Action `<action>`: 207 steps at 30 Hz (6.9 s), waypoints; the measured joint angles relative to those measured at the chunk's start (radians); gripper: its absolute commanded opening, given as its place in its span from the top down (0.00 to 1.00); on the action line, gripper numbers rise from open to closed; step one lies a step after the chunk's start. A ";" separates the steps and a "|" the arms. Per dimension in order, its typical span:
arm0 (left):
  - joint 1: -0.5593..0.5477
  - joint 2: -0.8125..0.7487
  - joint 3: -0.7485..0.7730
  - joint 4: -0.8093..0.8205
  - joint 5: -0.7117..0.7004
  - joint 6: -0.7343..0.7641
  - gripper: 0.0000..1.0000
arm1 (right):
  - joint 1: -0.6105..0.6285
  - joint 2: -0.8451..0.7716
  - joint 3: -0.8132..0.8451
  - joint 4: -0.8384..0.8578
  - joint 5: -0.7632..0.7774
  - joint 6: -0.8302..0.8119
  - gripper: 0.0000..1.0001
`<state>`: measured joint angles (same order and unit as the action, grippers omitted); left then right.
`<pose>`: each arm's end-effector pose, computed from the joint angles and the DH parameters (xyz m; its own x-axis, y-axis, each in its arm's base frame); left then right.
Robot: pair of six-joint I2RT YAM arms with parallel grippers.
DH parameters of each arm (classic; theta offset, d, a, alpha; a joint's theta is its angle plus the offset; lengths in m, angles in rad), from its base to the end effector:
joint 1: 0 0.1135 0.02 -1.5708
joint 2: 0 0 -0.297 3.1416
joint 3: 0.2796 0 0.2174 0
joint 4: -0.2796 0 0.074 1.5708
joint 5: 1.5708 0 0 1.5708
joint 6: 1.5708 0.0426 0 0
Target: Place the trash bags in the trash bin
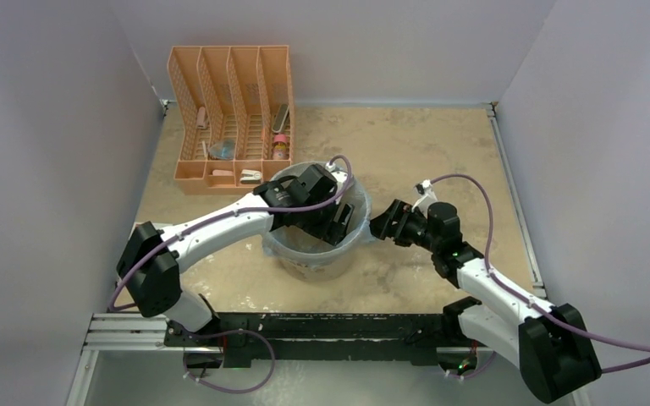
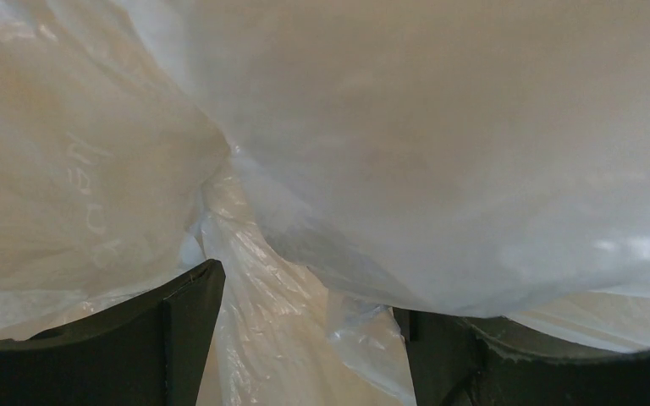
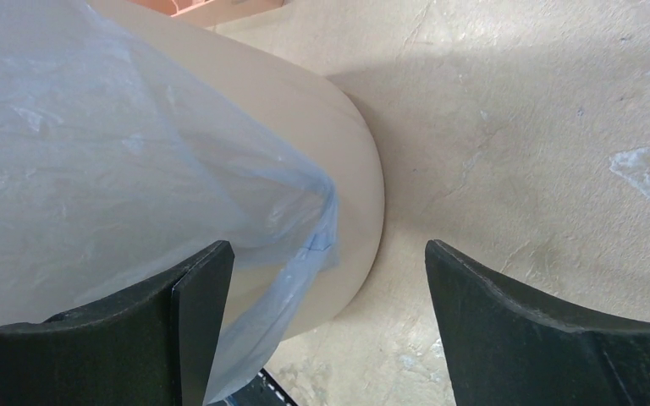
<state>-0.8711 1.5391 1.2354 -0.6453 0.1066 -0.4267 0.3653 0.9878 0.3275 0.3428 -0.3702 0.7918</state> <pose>0.1870 -0.2291 0.3105 -0.8079 0.3207 -0.4945 0.5122 0.7971 -0.3198 0.1499 0.0738 0.2452 -0.6703 0.4539 -0.5871 -0.2520 0.6048 0.7554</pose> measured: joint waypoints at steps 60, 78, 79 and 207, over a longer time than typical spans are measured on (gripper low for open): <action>0.001 0.147 -0.127 0.070 0.211 0.064 0.36 | 0.000 0.222 0.009 0.055 -0.043 -0.069 0.23; 0.012 0.206 -0.165 0.044 0.294 0.114 0.26 | 0.000 0.214 0.010 0.044 -0.048 -0.071 0.23; 0.014 0.206 -0.168 0.049 0.299 0.114 0.26 | 0.000 0.214 0.011 0.043 -0.048 -0.071 0.23; 0.288 -0.883 -0.262 -0.273 -0.564 -0.357 0.00 | 0.736 0.644 0.803 -0.187 1.147 -0.558 0.59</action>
<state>-0.5827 0.6556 0.9730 -0.9180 -0.4572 -0.7841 1.1011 1.6318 1.1301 0.1555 0.7769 0.2340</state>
